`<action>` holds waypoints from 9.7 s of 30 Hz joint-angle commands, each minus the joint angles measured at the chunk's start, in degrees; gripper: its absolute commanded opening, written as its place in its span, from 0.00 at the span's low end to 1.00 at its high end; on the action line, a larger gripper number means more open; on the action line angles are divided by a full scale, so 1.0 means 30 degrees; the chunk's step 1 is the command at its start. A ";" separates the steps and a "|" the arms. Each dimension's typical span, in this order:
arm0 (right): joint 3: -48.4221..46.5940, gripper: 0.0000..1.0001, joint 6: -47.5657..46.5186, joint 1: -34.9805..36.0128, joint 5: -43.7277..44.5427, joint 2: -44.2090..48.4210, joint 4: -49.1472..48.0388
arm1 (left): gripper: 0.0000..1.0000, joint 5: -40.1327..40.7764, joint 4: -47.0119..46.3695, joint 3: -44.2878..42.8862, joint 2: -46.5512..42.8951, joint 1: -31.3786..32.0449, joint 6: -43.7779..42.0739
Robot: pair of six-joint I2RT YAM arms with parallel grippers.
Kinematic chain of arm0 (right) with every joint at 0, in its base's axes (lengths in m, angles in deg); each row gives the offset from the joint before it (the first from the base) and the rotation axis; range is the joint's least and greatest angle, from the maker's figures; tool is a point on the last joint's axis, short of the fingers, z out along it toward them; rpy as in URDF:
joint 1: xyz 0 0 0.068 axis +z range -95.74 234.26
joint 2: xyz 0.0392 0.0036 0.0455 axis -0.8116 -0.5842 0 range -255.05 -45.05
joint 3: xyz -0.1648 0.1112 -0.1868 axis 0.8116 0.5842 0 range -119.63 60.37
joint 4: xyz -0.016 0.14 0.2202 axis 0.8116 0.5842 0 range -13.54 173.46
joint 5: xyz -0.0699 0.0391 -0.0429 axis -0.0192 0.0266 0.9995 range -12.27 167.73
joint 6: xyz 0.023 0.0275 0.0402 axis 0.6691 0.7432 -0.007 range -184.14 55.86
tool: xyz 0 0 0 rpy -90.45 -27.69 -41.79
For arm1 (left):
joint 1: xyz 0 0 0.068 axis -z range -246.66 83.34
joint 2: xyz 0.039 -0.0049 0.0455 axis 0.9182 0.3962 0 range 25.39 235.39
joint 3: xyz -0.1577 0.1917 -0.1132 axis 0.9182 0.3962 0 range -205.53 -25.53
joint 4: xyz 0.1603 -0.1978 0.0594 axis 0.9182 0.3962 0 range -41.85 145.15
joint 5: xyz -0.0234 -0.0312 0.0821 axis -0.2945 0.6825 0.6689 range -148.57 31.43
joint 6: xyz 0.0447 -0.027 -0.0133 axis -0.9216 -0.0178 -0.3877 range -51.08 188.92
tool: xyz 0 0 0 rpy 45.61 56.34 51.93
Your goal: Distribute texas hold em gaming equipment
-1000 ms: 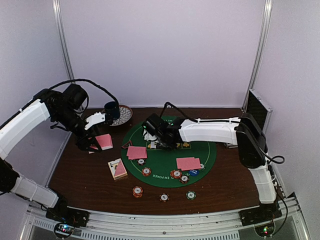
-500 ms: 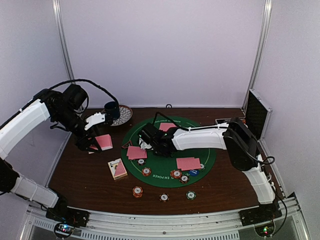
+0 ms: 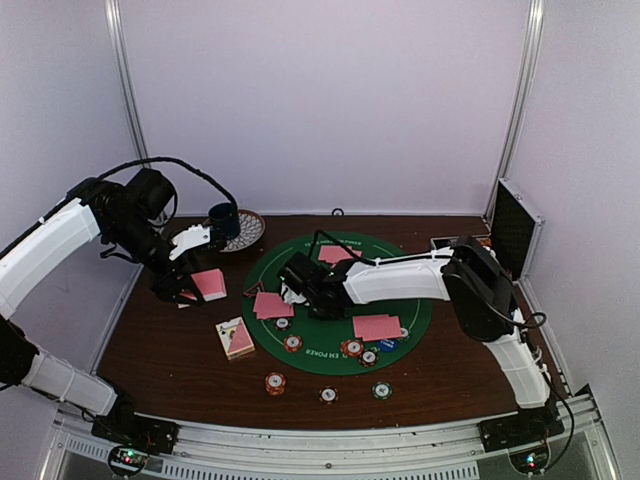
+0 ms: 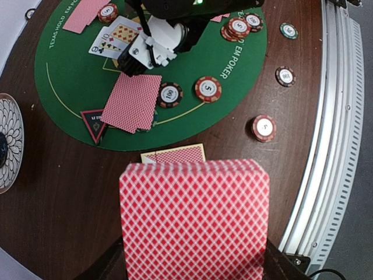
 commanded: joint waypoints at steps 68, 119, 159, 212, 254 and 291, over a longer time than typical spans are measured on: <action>0.1185 0.99 3.4212 -0.0292 -2.5076 0.4937 -0.9963 | 0.00 -0.1446 -0.0380 -0.0719 0.0436 -0.0087 -0.0327; -0.1037 0.86 3.7890 -0.0058 -2.7200 0.0540 -1.2599 | 0.00 -0.1535 -0.0377 -0.0542 0.0304 -0.0086 -0.0449; -0.0318 0.64 3.5974 -0.1023 -2.8353 0.3860 -1.0664 | 0.00 -0.1668 -0.0223 -0.0616 0.0385 -0.0086 -0.0450; -0.8024 0.00 1.7978 -0.4854 -1.7562 0.4430 1.4096 | 0.00 -0.1046 -0.0248 -0.0059 0.0036 -0.0086 -0.0454; 0.0222 0.00 0.1446 0.0403 0.2849 -0.0189 -0.0384 | 0.00 -0.0973 -0.0143 0.0043 0.0123 -0.0101 -0.0682; 0.1456 0.81 0.5578 -0.0346 -0.0718 0.3289 0.1087 | 0.00 -0.0855 0.0099 -0.0308 0.0109 -0.0102 -0.0654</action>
